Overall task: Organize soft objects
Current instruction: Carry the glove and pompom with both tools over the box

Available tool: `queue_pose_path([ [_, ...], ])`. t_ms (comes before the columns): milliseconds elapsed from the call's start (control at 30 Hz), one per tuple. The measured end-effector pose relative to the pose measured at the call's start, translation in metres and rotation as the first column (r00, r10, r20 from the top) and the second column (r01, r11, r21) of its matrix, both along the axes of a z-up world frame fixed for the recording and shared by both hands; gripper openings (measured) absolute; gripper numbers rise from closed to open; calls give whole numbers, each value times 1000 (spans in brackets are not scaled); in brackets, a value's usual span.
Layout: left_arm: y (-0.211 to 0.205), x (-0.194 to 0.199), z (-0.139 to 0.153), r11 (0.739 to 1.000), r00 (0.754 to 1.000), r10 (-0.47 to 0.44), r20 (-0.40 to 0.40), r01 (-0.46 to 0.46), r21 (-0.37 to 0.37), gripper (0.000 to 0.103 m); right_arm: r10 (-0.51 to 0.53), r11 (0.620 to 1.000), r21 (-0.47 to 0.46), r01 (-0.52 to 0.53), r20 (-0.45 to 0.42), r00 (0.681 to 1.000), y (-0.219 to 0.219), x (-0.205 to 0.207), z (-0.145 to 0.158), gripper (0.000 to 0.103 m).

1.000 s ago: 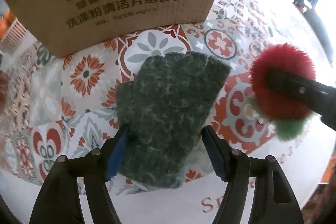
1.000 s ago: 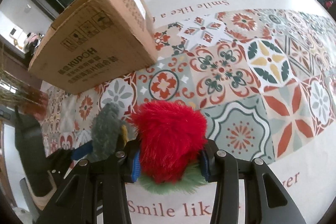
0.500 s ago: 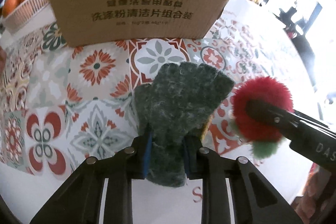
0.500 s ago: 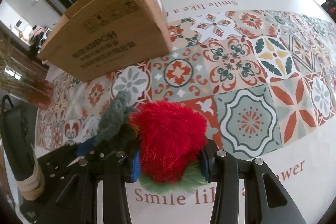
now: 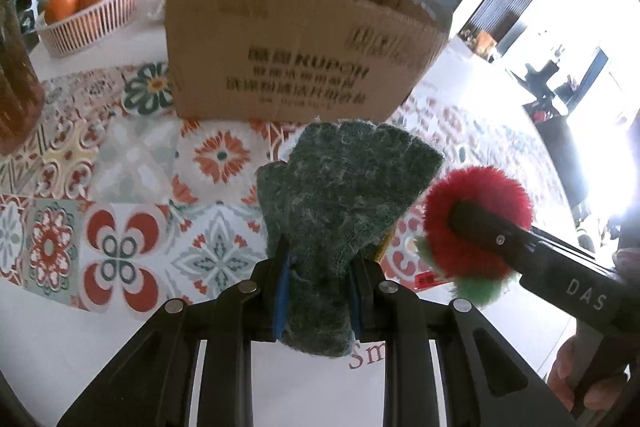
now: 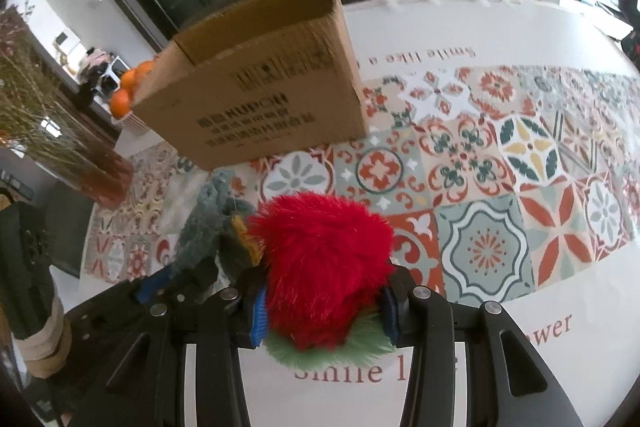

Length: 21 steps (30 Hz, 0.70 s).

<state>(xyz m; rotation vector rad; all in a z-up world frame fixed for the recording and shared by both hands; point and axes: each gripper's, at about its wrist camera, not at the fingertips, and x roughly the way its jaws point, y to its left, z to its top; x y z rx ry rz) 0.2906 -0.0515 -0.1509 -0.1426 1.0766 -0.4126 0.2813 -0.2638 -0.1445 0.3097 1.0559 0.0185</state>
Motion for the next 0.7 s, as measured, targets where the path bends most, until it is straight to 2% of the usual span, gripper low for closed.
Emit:
queue_pose_path([
  [400,-7,9,53,1000,987,13,161,-14,3,24,22,1000,-7,-21,133,991,9,6,52,44],
  [700,-4,19,92,999,961,23,277,-28,15,24,38,999,-15,-36,235,971,15,18,90,44],
])
